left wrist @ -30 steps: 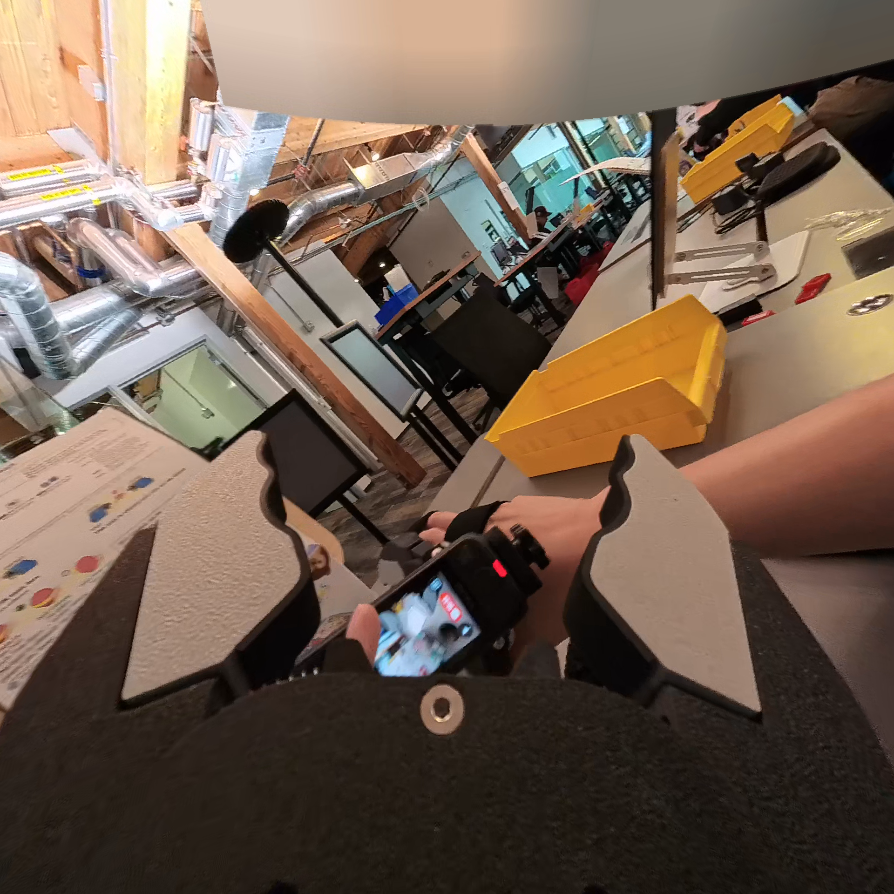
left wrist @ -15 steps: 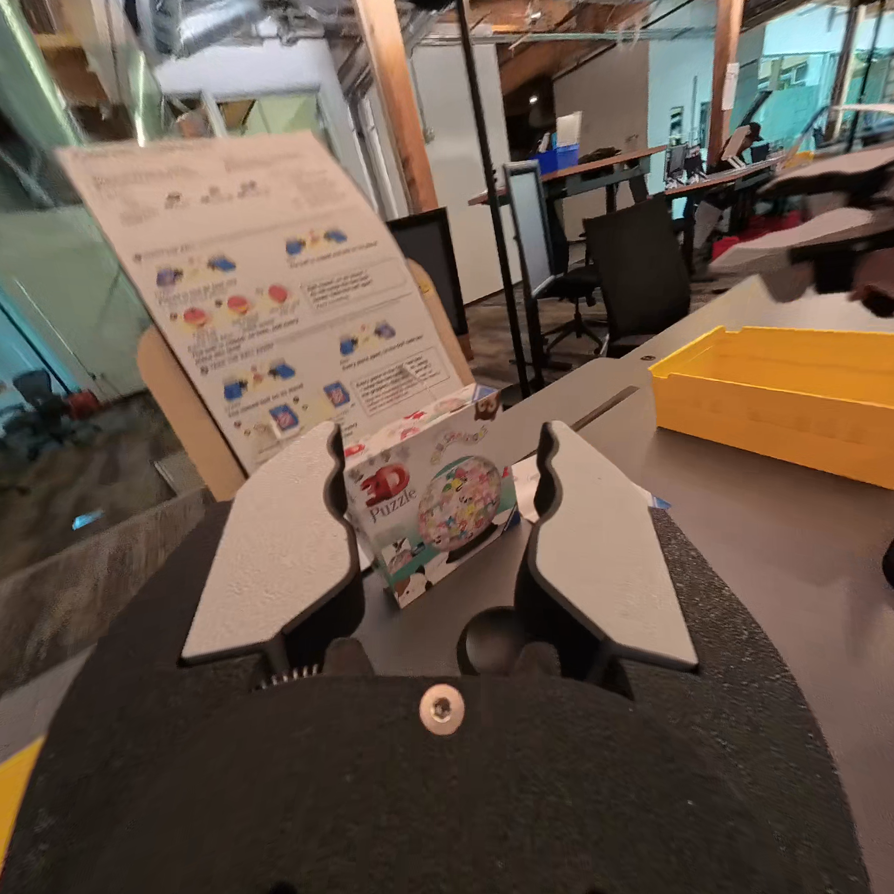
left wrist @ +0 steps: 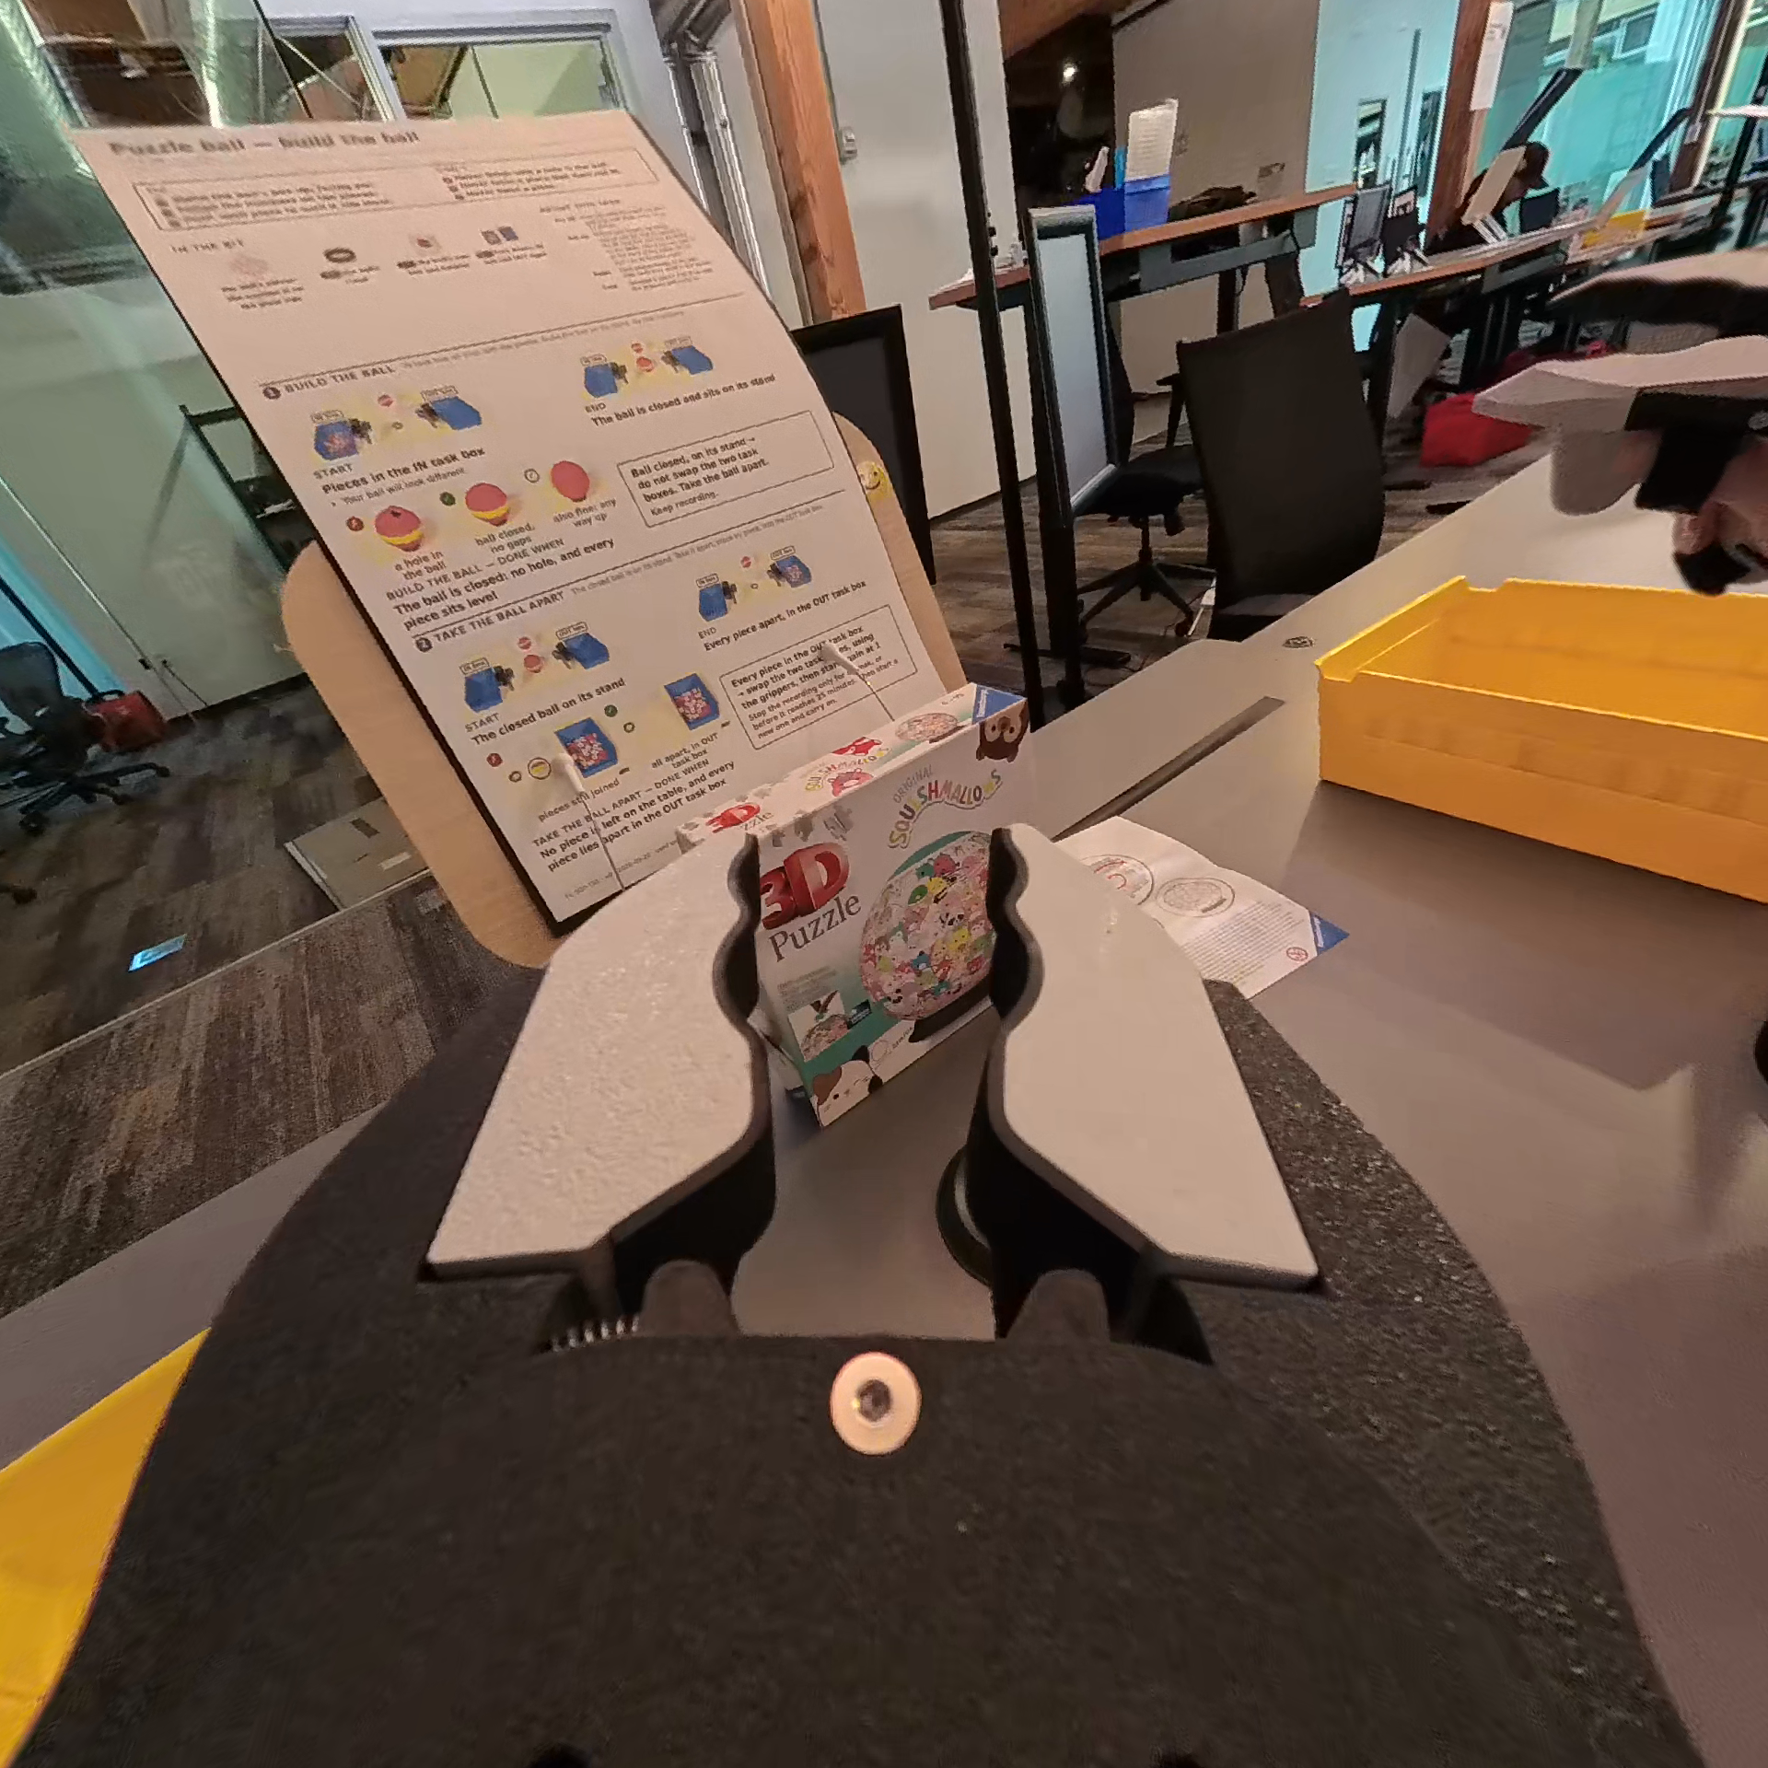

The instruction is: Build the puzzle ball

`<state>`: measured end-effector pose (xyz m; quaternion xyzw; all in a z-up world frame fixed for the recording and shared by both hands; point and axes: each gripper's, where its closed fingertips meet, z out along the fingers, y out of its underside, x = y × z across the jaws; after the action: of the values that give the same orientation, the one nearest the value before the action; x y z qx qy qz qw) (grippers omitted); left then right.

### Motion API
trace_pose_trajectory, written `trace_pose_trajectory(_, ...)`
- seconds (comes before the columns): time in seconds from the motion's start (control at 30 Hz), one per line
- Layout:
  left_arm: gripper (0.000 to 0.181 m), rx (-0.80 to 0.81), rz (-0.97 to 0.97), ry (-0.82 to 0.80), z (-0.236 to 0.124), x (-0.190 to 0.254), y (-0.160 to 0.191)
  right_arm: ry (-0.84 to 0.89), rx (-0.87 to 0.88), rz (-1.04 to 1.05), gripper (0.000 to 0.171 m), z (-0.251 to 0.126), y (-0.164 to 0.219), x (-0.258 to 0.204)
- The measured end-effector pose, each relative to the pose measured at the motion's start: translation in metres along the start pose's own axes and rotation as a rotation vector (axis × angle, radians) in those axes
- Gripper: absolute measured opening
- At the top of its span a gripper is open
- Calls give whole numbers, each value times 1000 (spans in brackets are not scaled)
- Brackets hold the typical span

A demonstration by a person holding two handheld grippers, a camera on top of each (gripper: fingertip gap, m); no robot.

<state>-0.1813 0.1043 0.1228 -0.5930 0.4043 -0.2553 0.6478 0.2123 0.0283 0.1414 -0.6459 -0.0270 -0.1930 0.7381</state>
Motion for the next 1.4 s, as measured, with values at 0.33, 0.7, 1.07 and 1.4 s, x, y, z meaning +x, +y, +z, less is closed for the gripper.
trace_pose_trajectory(0.33,27,48,57,-3,-14,0,-16,-161,49,13,23,-1,-7,-35)
trace_pose_trajectory(0.7,3,30,25,-8,-19,-18,-11,-348,9,56,1,14,-4,-57)
trace_pose_trajectory(1.07,0,-385,146,-284,-76,-90,36,-382,13,8,1,23,2,-67)
trace_pose_trajectory(1.4,0,-874,-67,-208,-130,-120,143,-441,-21,-48,1,21,1,-96)
